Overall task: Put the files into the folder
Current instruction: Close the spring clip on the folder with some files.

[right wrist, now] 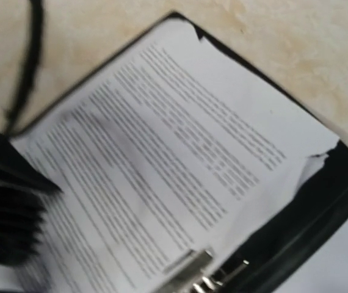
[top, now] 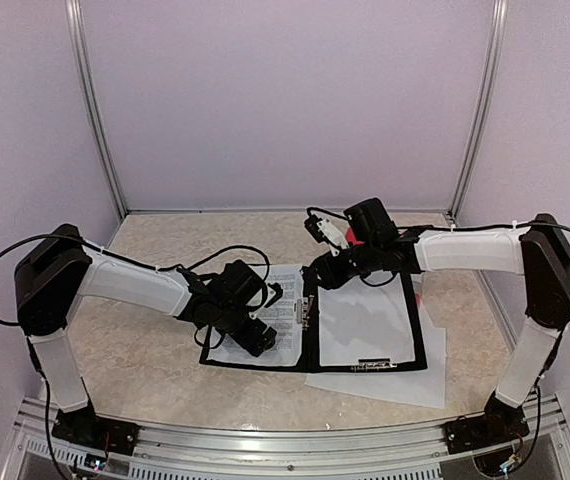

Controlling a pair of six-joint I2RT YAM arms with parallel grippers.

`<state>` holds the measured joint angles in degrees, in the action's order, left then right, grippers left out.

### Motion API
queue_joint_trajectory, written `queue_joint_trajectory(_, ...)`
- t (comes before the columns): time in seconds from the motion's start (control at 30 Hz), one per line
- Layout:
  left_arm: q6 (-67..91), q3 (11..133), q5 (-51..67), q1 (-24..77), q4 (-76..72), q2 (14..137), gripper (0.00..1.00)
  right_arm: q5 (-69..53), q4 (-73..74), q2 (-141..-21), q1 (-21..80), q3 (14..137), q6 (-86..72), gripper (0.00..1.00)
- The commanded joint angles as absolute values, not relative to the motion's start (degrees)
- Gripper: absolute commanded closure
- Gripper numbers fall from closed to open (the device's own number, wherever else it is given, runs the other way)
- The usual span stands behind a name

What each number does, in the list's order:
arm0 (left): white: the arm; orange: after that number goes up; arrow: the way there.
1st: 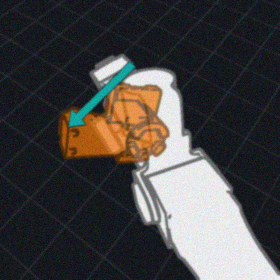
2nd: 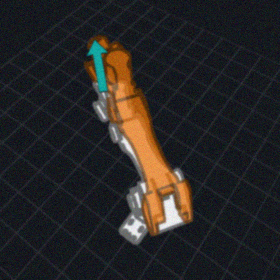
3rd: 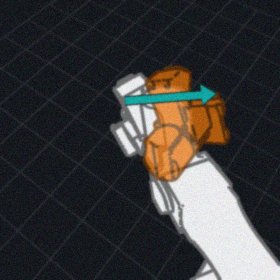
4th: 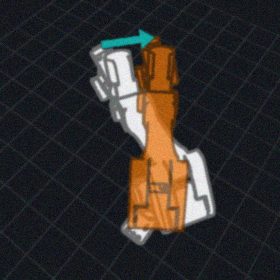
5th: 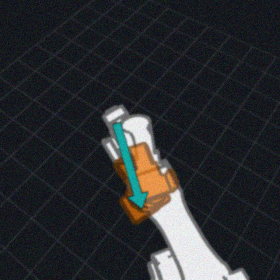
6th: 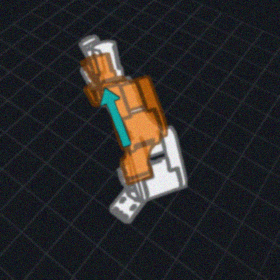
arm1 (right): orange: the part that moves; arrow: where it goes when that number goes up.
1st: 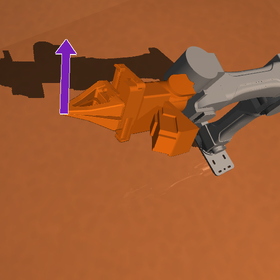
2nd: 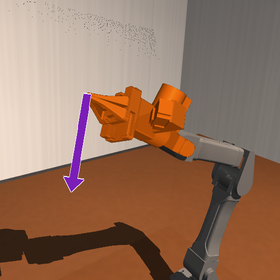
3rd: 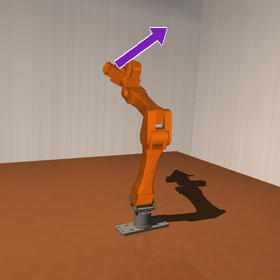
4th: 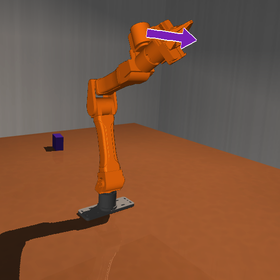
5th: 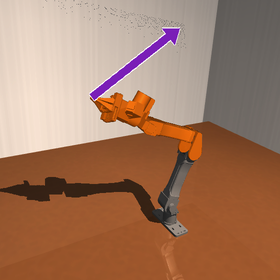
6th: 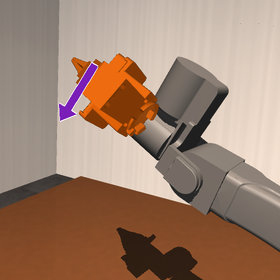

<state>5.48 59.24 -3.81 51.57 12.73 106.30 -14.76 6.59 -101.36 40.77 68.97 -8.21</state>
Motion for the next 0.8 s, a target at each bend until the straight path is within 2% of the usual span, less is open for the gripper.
queue_joint_trajectory(0.0, 5.1, 58.51, -3.07, 51.77, 18.03, 109.42, 0.1, -18.53, 15.66, -105.95, 39.11, 72.9, 0.22, 0.61)
queue_joint_trajectory(0.3, 5.1, 58.48, -3.19, 51.77, 18.29, 109.37, 0.1, -24.86, 20.57, -110.01, 36.83, 77.13, 6.92, 0.64)
queue_joint_trajectory(0.77, 5.1, 58.71, -3.24, 51.77, 18.85, 109.38, 0.1, -28.62, 21.07, -114.28, 35.6, 79.17, 8.59, 0.69)
